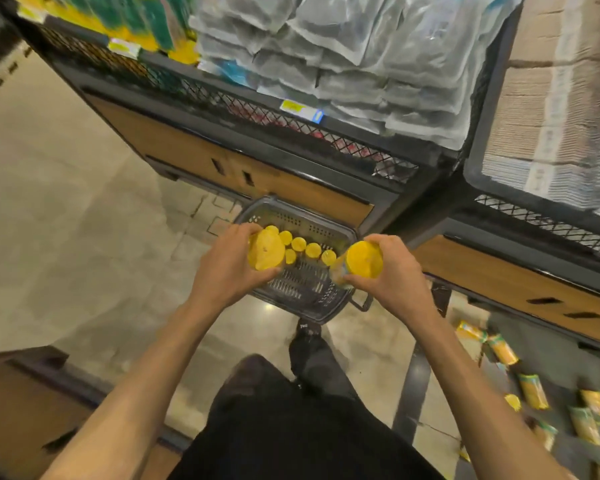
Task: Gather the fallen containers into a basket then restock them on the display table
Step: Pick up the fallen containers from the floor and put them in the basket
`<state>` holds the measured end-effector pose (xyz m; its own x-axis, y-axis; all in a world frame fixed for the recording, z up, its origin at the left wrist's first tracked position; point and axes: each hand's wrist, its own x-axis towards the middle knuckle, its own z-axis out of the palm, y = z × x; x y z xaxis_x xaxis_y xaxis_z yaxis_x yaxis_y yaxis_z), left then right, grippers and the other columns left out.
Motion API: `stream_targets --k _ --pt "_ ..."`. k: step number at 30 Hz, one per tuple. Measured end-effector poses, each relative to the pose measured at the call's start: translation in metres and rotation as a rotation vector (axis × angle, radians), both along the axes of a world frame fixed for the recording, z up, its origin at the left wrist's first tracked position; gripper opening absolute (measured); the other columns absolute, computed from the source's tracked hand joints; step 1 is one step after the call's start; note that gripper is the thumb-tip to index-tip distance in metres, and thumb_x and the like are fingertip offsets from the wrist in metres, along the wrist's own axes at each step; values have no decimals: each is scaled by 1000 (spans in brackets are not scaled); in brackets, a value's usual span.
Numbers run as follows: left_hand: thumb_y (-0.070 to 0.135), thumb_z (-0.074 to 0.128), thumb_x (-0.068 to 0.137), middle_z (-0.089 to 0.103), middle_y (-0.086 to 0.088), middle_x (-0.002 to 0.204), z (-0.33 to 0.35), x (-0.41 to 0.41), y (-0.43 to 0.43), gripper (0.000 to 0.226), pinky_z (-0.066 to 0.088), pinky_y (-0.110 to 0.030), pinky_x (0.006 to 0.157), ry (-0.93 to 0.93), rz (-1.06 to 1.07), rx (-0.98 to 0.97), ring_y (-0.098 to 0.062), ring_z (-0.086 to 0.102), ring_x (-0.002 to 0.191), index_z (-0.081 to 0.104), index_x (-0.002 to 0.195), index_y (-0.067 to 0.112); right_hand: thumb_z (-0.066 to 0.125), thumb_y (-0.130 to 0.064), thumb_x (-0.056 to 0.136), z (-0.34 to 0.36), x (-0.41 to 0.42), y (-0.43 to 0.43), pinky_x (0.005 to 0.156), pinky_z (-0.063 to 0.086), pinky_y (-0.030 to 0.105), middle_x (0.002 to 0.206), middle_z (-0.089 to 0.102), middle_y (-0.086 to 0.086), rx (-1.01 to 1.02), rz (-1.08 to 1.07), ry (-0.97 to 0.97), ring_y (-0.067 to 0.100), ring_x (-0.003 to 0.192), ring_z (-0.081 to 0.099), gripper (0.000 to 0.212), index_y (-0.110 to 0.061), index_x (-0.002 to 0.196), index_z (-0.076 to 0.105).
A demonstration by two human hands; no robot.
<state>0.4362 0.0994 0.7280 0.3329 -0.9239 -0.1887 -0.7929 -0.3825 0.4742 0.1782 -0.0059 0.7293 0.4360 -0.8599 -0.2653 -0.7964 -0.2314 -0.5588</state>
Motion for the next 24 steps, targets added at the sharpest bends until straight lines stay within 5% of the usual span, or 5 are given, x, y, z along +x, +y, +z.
stream_targets --k 4,10,24 --pt "52 82 68 54 1 125 -25 10 -31 78 48 -40 85 26 -68 59 -22 51 114 48 131 21 87 -49 66 -27 21 -14 82 51 35 124 51 -1 32 -30 36 14 108 51 76 -24 127 49" --pt "51 81 69 54 -1 124 -94 26 -71 76 47 -39 84 120 -209 167 -23 52 115 46 129 20 85 -48 69 -86 48 -17 88 43 32 126 51 3 95 -150 111 19 115 48 77 -19 131 49" --pt "40 85 68 53 -12 123 -386 54 -150 75 48 -45 88 117 -604 283 -33 54 114 47 125 9 86 -35 71 -357 106 -11 91 46 38 127 52 12 136 -547 103 31 114 55 71 -11 128 51"
